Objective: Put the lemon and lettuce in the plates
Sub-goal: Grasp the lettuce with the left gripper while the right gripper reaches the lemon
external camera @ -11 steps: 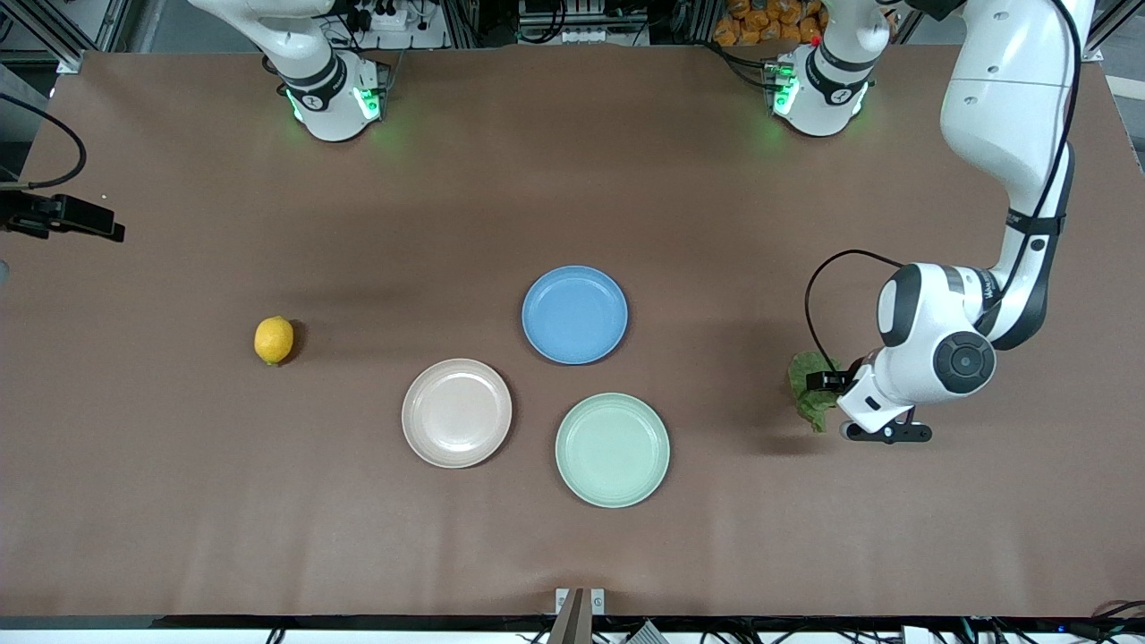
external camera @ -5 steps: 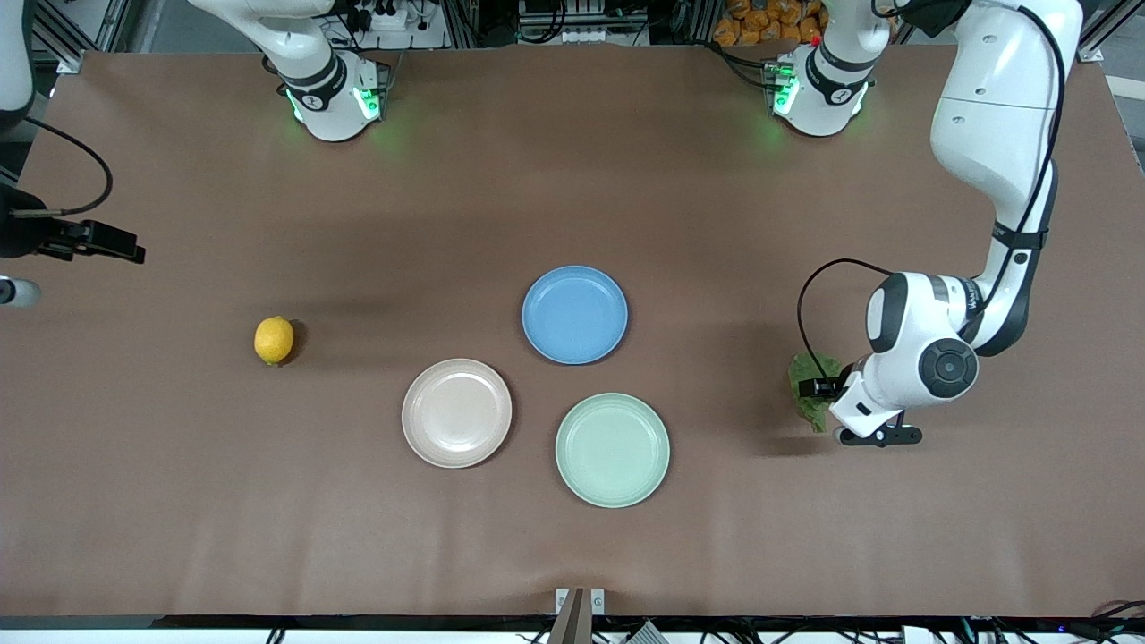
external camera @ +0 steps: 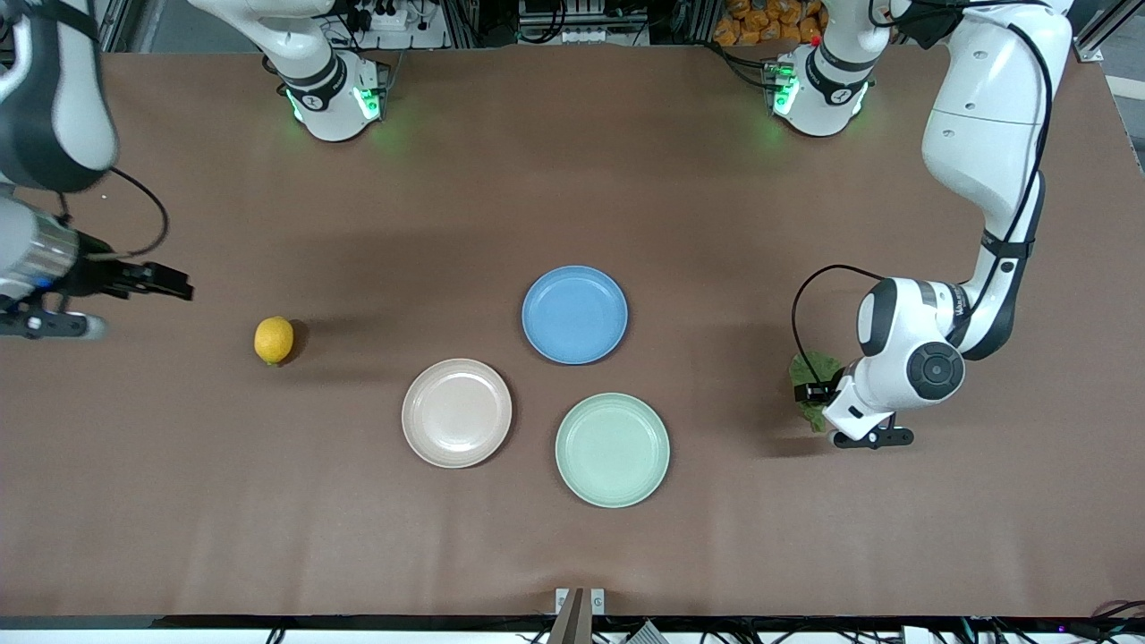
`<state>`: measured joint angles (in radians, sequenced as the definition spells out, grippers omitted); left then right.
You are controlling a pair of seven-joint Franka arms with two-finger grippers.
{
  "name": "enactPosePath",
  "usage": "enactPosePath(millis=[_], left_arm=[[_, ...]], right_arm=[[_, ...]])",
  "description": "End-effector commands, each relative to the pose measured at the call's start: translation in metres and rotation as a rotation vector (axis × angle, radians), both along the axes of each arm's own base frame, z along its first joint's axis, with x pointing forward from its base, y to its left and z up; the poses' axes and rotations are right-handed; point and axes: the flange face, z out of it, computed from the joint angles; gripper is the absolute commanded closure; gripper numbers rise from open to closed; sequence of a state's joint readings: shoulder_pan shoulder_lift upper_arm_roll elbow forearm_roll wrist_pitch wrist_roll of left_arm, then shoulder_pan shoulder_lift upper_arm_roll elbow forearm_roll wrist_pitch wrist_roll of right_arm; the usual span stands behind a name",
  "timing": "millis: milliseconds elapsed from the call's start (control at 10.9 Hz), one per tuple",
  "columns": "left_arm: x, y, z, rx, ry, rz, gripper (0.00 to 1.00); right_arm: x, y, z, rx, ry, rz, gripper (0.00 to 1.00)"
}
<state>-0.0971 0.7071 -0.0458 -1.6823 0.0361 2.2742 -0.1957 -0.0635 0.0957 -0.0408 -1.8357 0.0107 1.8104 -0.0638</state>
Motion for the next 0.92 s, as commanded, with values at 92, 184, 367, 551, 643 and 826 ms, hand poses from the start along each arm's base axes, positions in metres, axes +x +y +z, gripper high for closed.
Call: enactPosePath(millis=[92,184,367,551,643,826], left_arm=[[0.003,-0.004,-0.007,0.021,-0.010,0.008,0.52],[0.003,-0.004,-0.007,0.021,-0.010,0.008,0.67],[0.004,-0.004,-0.005,0.021,-0.013,0.011,0.94],[0.005,-0.004,0.001,0.023,-0.021,0.027,1.00],[0.005,-0.008,0.004,0.023,-0.023,0.027,1.00],[0.003,-0.025,0.018,0.025,-0.030,0.030,1.00]], right_arm=[[-0.018,0.005,-0.070,0.007,-0.030,-0.020,0.00],[-0.020,0.005,-0.084,0.006,-0.034,-0.020,0.00],[-0.019,0.006,-0.110,0.003,-0.037,-0.019,0.00],[-0.020,0.014,-0.138,0.003,-0.043,-0.008,0.00],[-0.019,0.018,-0.152,0.002,-0.038,0.001,0.00],[-0.017,0.022,-0.178,0.000,-0.032,0.006,0.00]])
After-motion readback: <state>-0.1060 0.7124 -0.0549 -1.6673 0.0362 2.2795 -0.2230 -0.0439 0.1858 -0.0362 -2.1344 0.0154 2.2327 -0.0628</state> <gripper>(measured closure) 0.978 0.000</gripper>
